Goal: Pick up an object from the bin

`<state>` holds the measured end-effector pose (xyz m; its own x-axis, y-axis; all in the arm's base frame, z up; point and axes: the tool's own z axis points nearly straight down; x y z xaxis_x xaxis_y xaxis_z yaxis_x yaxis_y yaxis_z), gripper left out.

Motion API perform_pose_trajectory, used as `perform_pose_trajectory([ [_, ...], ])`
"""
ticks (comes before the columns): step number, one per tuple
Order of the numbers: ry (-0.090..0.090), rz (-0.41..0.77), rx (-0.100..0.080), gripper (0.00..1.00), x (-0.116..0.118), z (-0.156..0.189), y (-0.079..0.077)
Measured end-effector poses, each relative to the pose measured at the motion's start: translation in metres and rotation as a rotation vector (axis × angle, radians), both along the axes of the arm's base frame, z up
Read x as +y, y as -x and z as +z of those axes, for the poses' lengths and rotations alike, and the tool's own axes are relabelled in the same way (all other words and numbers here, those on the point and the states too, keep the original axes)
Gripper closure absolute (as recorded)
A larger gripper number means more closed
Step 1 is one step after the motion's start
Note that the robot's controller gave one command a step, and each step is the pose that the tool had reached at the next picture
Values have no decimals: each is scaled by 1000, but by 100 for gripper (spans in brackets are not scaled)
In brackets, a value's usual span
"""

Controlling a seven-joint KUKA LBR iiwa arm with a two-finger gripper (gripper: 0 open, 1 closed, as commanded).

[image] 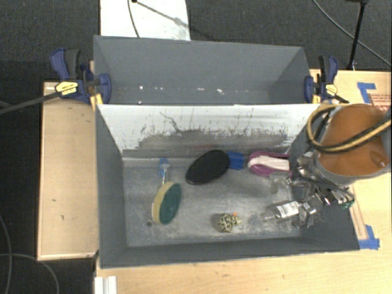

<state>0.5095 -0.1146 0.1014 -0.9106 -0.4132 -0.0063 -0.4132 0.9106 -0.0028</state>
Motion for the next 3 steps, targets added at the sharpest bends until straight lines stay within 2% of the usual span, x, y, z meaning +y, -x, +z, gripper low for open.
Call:
perform_pose_trajectory([
  [1, -1, -27, 6, 0, -3, -1, 10],
  [2, -2, -200, 5, 0, -3, -31, 10],
  [3, -3, -195, 2, 0, -3, -30, 9],
])
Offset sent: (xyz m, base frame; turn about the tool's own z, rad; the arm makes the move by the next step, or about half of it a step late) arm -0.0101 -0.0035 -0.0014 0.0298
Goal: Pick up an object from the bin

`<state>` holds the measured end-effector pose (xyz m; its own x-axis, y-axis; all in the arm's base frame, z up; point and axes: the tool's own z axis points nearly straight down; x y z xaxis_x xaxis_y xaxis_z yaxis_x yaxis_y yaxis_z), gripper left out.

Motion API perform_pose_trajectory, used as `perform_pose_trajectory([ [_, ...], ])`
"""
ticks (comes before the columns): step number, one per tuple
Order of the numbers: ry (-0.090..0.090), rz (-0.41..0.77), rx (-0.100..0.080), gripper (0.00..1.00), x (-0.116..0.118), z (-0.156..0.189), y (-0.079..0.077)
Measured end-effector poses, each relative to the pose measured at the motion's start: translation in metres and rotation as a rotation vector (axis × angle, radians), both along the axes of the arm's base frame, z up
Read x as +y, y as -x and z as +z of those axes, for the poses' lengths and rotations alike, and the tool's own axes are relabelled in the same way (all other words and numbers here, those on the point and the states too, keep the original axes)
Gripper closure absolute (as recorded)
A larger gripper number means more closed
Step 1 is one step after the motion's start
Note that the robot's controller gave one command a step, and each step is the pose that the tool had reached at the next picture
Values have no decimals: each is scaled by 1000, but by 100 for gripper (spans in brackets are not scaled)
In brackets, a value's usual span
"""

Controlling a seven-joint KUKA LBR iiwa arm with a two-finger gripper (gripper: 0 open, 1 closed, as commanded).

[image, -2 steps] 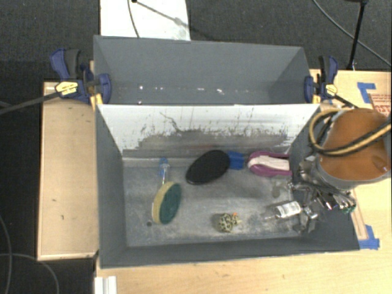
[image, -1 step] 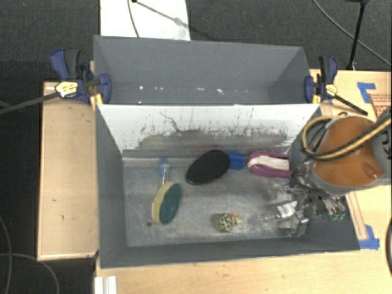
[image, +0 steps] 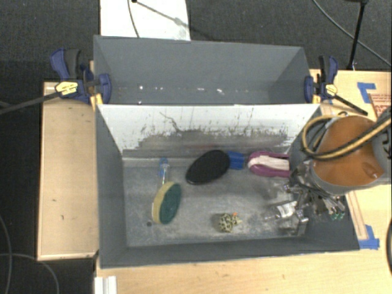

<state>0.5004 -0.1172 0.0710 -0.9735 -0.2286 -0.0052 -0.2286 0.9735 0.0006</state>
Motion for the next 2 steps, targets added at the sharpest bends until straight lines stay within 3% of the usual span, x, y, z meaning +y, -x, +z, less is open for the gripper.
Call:
perform_pose_trajectory([
  [1, 0, 3, 0, 100, 0, 0, 0],
  [2, 3, 5, -2, 100, 0, 42, -2],
])
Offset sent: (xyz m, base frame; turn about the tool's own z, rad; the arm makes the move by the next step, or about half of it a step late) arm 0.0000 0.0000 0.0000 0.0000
